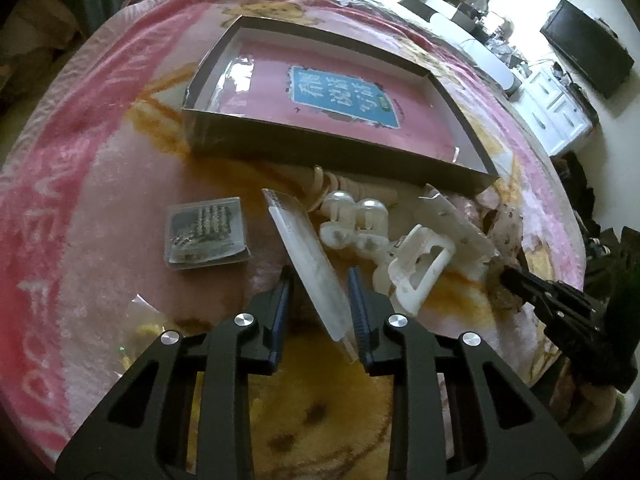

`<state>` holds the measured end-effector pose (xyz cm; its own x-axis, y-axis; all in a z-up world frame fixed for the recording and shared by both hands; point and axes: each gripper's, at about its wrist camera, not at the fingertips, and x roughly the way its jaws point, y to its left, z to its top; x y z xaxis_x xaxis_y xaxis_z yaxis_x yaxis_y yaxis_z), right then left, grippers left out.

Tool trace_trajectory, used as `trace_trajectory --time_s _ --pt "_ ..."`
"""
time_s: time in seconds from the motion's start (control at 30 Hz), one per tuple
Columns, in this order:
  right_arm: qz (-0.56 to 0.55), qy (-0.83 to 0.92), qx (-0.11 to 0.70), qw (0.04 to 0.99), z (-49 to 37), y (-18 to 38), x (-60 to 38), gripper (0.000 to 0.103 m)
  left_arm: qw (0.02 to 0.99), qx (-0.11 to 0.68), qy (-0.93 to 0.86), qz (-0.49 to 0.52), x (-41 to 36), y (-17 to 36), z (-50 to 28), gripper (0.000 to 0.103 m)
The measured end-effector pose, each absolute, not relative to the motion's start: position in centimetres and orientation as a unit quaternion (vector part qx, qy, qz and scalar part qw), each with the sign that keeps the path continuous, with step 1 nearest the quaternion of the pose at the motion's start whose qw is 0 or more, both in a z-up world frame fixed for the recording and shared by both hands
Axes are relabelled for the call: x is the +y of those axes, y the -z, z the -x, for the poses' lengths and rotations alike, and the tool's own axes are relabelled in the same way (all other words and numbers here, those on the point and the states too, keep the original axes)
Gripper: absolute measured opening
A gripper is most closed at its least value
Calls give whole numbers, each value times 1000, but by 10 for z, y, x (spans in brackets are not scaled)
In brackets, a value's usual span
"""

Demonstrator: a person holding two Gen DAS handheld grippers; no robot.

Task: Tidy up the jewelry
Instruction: 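Carry the clear strip in the left tool into the box while the right tool carries the bow there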

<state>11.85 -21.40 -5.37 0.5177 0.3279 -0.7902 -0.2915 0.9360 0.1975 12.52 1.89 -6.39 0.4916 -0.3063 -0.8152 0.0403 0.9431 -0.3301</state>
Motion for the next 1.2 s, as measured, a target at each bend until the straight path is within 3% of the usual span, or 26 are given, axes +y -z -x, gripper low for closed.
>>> trace_trajectory --time_s 0.57,1.2 --pt "-72 -189 417 886 -86 5 -247 9 874 457 92 138 42 27 -100 19" --pt "-49 -186 370 909 -147 -45 -229 9 904 402 77 121 61 -32 -151 14"
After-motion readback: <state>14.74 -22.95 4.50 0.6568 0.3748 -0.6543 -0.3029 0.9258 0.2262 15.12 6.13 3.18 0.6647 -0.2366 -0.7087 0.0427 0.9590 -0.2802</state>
